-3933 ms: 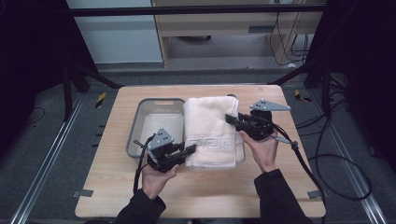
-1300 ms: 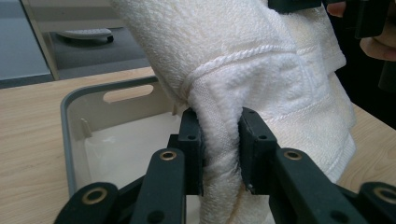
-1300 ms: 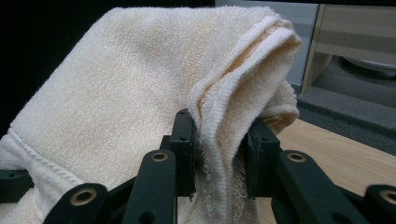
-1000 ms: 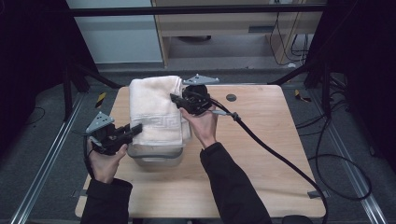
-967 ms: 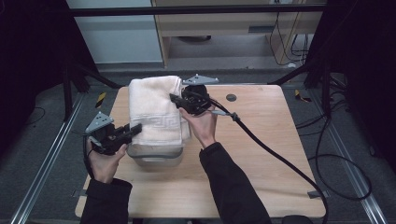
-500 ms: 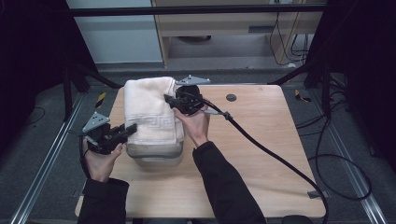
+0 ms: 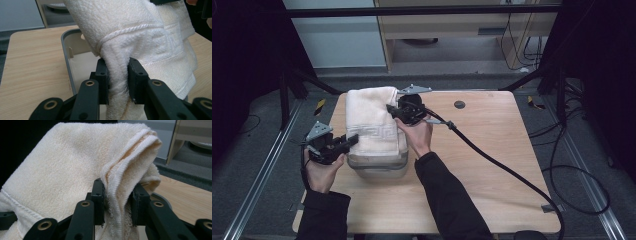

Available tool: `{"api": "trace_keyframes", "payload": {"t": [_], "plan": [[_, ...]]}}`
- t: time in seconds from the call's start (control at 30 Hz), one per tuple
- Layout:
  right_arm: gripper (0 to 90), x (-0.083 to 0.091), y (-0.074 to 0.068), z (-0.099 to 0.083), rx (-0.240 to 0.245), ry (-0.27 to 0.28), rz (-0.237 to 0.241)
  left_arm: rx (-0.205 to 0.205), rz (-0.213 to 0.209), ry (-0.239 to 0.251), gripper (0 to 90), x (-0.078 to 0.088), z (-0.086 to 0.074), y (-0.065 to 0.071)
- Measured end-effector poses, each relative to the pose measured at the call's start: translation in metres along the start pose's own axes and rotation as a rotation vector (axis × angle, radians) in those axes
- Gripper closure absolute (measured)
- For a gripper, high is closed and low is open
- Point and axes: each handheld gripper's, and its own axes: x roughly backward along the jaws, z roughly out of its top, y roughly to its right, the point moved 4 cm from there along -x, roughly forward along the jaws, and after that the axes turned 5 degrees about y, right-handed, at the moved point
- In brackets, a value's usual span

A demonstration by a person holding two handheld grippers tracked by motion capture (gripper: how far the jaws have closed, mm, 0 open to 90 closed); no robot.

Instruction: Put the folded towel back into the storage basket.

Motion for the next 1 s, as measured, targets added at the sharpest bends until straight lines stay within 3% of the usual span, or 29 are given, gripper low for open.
{"api": "trace_keyframes", "payload": {"t": [1.0], "plan": [[69.2, -0.032, 0.01, -0.042, -0.034, -0.094, -0.043, 0.006, 0.027, -0.123, 72.3, -0.029, -0.028, -0.013]]}}
